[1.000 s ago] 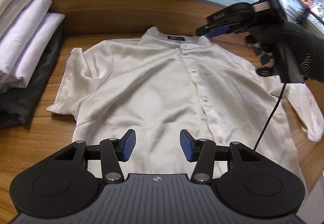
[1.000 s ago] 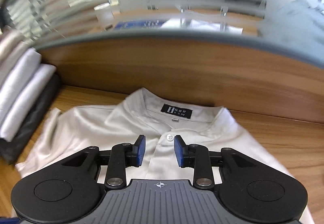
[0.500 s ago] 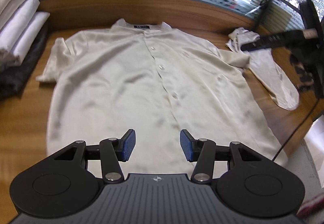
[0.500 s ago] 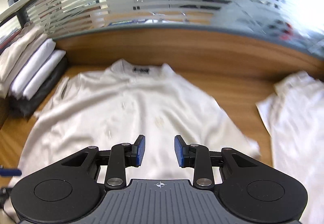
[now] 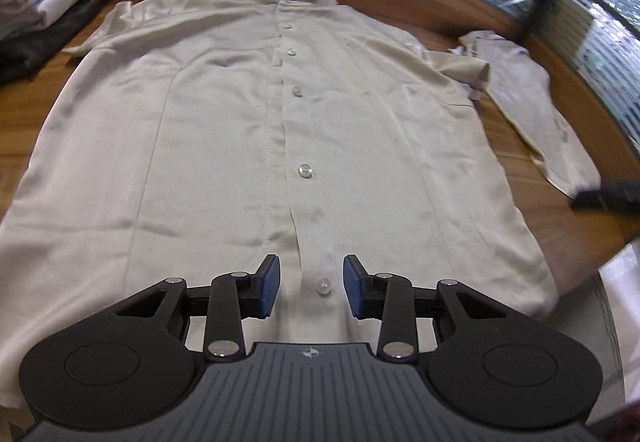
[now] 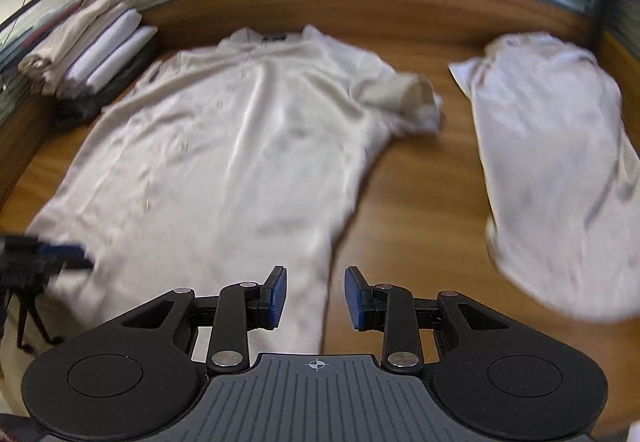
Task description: Fold clothes
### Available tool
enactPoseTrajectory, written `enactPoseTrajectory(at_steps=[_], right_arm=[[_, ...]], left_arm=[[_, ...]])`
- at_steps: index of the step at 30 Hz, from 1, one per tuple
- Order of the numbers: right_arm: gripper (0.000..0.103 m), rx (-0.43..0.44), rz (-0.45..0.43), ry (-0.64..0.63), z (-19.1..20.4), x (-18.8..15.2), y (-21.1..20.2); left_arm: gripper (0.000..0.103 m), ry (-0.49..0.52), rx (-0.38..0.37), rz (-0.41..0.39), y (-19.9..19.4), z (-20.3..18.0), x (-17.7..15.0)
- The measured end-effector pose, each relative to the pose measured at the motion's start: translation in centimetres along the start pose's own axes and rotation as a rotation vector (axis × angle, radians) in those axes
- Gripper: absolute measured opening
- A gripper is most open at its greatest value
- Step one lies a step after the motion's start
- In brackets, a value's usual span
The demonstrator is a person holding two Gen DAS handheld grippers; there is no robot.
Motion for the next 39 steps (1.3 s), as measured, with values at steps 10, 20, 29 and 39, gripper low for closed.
enactPoseTrajectory(at_steps=[10, 20, 29, 39], right_arm=[[0.034, 0.034, 0.044, -0.025, -1.2, -6.9, -1.1], [0.033, 0.084, 0.069, -0.045, 0.5, -7.5, 1.8], [0.004, 0.066, 0.114, -0.031, 0.9, -6.8, 2.9], [0.024, -0.031, -0.009, -0.020, -4.4, 1.8, 0.9]], left_arm=[[0.000, -0.094, 0.164, -0.020, 0.8, 1.2, 0.3], [0.016, -0.112, 0.219, -0.040, -1.5, 1.6, 0.5], [0.028, -0.052, 0.209, -0.065, -5.0, 1.0, 1.6], [0.034, 0.126, 0.097, -0.052, -4.0, -5.1, 1.7]])
Point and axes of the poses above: each gripper's, at about its wrist camera, not at the fingertips, and y roughly the way its jaws point, z to its left, x to its top, the point moved 8 cm from there along y, roughly the way its jaws point, and after that the axes turned 3 degrees about -x, right-handed, at the moved point
